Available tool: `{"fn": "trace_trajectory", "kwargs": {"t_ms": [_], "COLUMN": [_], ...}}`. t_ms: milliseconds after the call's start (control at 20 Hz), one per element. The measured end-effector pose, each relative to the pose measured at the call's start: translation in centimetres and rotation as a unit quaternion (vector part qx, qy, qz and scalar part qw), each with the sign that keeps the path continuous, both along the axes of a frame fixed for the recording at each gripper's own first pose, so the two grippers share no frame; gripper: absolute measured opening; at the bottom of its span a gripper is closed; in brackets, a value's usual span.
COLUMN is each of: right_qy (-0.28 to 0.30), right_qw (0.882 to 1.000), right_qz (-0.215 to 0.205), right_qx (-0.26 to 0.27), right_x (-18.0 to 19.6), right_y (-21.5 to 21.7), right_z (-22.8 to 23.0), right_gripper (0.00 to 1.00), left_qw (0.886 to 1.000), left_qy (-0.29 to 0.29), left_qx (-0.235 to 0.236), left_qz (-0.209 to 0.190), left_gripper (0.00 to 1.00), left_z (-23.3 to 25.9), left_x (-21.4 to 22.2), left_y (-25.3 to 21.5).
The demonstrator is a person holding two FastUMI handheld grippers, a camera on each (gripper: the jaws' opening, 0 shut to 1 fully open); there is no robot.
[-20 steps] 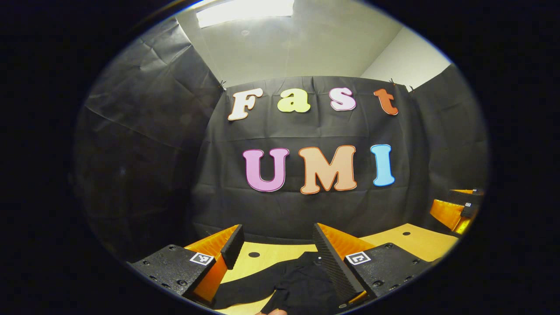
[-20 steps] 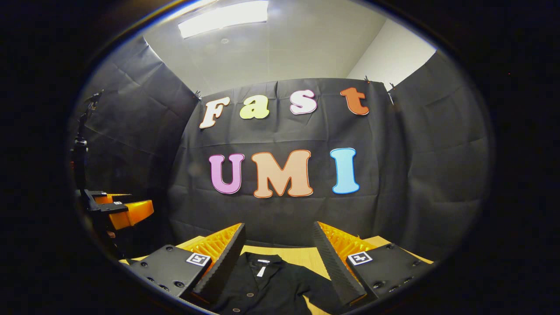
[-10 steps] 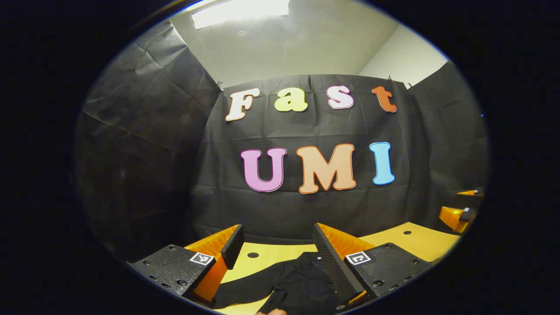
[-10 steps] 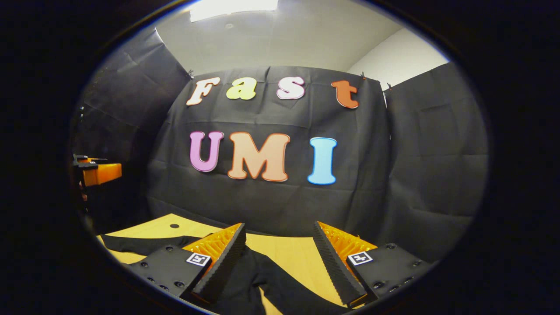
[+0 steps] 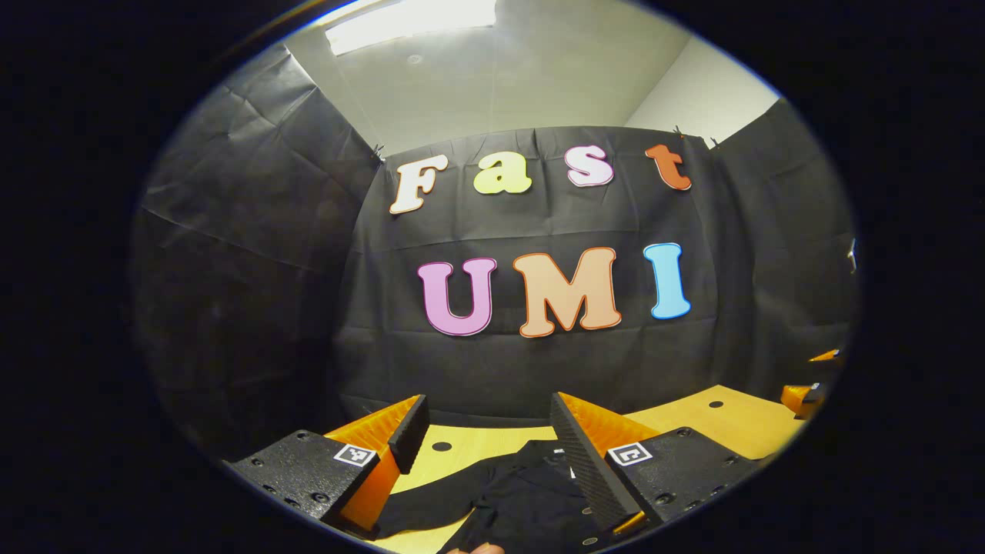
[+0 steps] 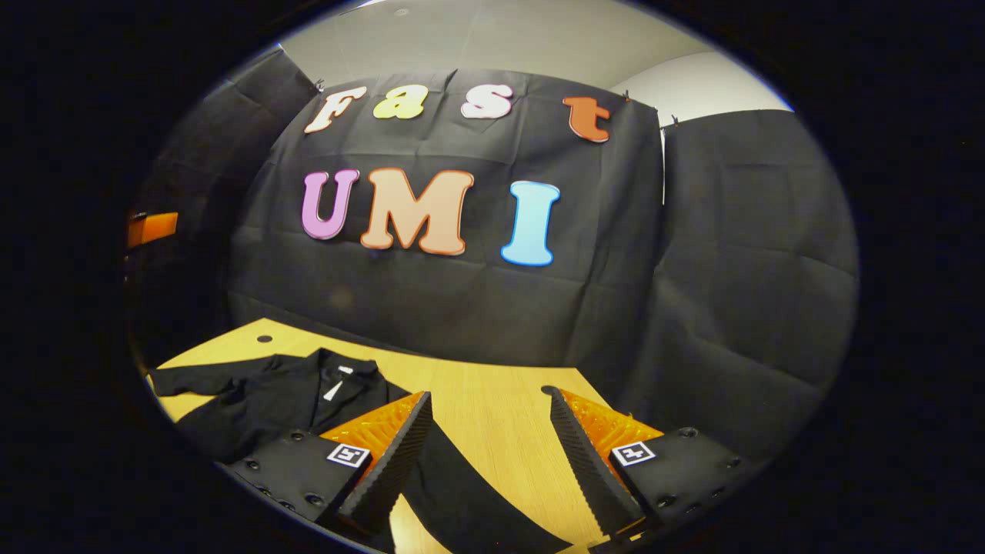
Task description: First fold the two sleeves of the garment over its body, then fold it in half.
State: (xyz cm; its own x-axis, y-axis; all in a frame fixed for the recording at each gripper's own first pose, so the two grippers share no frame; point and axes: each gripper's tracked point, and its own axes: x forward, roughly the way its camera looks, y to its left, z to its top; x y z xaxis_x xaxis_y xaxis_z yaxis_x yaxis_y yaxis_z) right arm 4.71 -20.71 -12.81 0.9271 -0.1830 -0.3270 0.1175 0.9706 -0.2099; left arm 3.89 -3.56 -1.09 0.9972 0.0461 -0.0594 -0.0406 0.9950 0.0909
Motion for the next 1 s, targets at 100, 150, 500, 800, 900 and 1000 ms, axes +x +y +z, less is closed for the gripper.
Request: {"fn": "trace_trajectory", "kwargs": {"t_ms": [100, 150, 500, 800, 900, 1000], "right_qy": [0.032, 0.051, 0.183, 0.29, 0.311, 0.325], "right_qw": [0.999, 0.999, 0.982, 0.954, 0.947, 0.942], "right_qz": [-0.002, -0.003, -0.03, -0.034, -0.041, -0.043], "right_qx": [0.008, 0.016, 0.047, 0.065, 0.072, 0.076], "right_x": [-0.6, -1.0, -4.4, -8.2, -9.0, -9.6], "right_y": [-1.2, -1.6, -5.6, -7.5, -8.0, -8.3], "right_z": [-2.4, -3.8, -12.3, -18.5, -19.9, -20.7], "right_gripper": [0.98, 0.98, 0.98, 0.99, 0.99, 1.0], "left_qw": [1.0, 1.0, 1.0, 0.999, 0.999, 0.999], "left_qy": [0.001, 0.001, 0.02, 0.028, 0.03, 0.033], "left_qx": [0.006, 0.01, 0.01, 0.018, 0.018, 0.018], "left_qz": [0.001, 0.001, 0.011, 0.024, 0.027, 0.028], "left_gripper": [0.93, 0.92, 0.93, 0.93, 0.93, 0.93], "left_z": [-0.1, -0.2, -1.7, -2.1, -2.3, -2.3], "left_x": [-0.2, -0.2, -0.6, -1.0, -1.1, -1.2], "left_y": [-0.4, -0.6, -1.7, -2.4, -2.6, -3.2]}}
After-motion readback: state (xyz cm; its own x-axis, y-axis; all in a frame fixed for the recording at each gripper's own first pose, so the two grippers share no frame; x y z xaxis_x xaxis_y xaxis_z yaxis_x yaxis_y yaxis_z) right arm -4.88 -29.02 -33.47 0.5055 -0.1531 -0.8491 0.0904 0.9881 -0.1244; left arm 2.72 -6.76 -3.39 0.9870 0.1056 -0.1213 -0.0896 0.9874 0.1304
